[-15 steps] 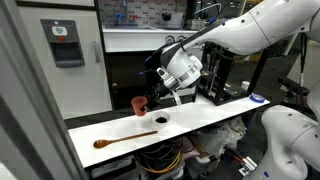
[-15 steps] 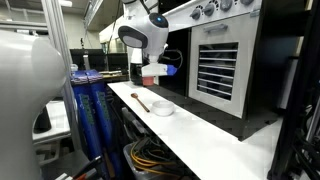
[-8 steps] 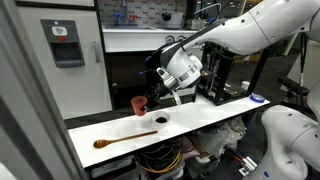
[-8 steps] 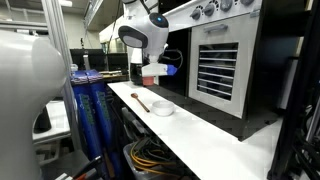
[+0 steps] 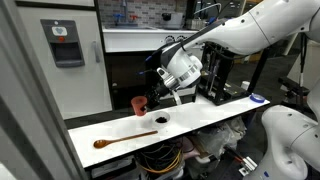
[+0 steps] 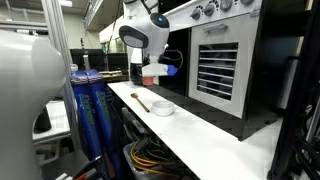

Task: Pour the contents of the cup into the bowl

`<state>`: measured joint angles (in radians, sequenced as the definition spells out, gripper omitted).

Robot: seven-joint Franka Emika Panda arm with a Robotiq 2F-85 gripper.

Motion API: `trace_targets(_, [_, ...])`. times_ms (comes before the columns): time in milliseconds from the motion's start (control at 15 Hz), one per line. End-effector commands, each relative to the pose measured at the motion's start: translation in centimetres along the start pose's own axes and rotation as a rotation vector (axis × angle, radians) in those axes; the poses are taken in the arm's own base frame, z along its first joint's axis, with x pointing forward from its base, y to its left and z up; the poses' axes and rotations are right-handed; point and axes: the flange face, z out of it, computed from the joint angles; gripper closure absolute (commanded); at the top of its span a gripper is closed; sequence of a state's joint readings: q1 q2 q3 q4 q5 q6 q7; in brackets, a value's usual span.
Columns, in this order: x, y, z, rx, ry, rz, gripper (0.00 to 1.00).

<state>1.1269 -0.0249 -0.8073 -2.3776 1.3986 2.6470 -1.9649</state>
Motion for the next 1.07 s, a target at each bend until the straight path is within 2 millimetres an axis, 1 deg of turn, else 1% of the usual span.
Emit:
trace_targets(0, [0.0,0.7,0.3,0.030,0.022,-0.029,0.53])
trace_targets(333, [0.5,0.1,1.8,0.068,0.023,-0.036,0.53])
trace_targets(400, [0.3,0.1,2.2,0.079,0.021,-0.027,0.53])
trace_targets(667, [0.9,-0.1,4.4,0.087,0.000,-0.040,0.53])
trace_targets(1000, [2.0,0.4,7.1,0.089,-0.012,-0.048,0.53])
